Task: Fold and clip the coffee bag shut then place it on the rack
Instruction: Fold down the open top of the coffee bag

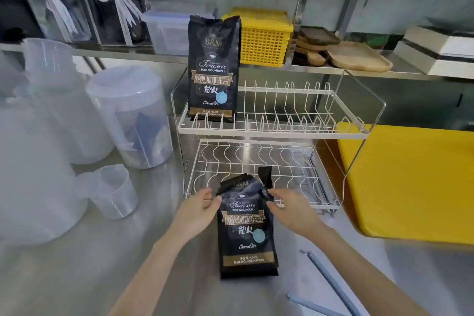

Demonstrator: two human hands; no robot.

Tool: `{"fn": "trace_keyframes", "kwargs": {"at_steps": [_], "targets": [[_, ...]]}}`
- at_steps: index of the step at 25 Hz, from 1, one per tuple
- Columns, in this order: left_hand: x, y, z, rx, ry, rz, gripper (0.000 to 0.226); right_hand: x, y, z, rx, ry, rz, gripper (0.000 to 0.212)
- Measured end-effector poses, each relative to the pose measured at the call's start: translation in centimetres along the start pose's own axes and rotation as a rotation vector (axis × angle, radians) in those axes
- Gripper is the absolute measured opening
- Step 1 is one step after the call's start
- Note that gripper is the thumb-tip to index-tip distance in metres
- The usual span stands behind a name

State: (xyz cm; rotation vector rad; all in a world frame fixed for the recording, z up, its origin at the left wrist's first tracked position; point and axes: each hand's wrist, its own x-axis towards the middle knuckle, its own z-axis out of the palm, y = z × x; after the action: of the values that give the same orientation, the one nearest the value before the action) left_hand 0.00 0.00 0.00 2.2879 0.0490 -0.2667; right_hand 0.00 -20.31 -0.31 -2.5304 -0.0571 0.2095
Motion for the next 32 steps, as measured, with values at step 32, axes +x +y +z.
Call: {"fn": "trace_keyframes", "kwargs": {"at_steps": [32], "targets": [[-5.1,-0.3,4.0,-0.631,0.251,0.038,0.006,-8.1,3.5,4.4,0.698,0.157,0.233,0.008]]}}
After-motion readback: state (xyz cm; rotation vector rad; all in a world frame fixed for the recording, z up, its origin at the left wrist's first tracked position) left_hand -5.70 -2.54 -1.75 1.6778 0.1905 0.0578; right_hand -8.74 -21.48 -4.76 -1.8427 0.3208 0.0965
